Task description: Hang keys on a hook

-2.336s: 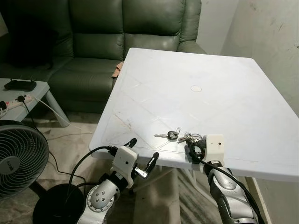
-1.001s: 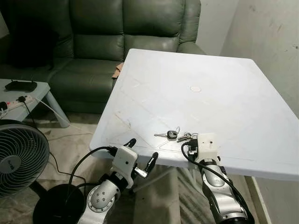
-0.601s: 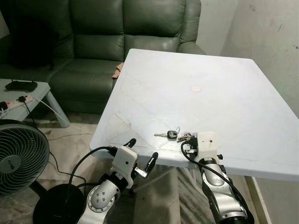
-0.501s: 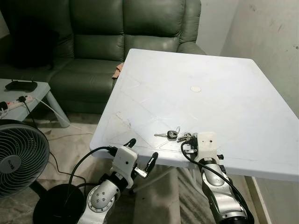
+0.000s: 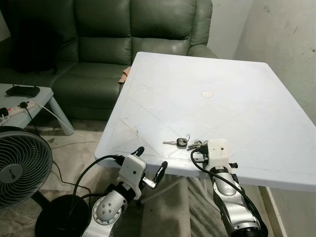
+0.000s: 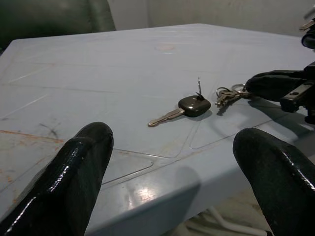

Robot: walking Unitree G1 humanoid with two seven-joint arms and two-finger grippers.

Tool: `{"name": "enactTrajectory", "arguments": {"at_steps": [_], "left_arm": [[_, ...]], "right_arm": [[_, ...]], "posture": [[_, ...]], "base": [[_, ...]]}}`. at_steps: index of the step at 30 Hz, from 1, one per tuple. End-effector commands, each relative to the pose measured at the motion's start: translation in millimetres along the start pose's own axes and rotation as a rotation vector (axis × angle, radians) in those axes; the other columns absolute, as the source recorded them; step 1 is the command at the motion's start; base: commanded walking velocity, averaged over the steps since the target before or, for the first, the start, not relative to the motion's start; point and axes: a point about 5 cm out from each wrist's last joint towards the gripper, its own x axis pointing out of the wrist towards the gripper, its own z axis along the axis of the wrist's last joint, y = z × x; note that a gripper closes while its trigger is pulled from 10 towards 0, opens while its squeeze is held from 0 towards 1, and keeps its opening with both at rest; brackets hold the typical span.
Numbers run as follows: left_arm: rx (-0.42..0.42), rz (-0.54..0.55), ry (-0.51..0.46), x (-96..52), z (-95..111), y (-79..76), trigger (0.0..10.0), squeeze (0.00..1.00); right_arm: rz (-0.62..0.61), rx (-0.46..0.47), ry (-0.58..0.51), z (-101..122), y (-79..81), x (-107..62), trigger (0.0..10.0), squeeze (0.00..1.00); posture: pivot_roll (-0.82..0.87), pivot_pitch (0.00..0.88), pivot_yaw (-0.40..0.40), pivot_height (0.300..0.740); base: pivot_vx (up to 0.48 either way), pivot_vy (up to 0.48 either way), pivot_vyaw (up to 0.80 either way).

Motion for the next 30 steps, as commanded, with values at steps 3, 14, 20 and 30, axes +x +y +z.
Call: {"name": "enactTrajectory", "arguments": {"at_steps": [3,14,20,30], "left_arm": [[0.017,-0.003,-0.008,-0.3,3,-0.1,10.0,0.0],[-0.001,0.038,-0.018,2.8,5,7.4,10.0,0.0],[-0.049,0.106,-0.041,8.8,12,21.2,10.0,0.0],[-0.099,0.293,-0.116,22.6,36,72.1,10.0,0.0]], "right_arm": [[0.016,-0.019,0.044,-6,1.5,0.9,10.0,0.0],[0.081,0.166,-0.191,22,-4.7,-5.7,0.0,0.0],[0.04,0.241,-0.281,37,-21.2,-4.5,0.0,0.0],[0.022,0.267,-0.438,63,-36.7,-4.0,0.0,0.0]], "posture": [[0.0,0.0,-0.029,0.74],[0.0,0.0,-0.034,0.74],[-0.01,0.0,-0.031,0.74],[-0.02,0.0,-0.023,0.74]], "base": [[0.0,0.0,0.0],[0.0,0.0,0.0],[0.0,0.0,0.0],[0.0,0.0,0.0]]}}
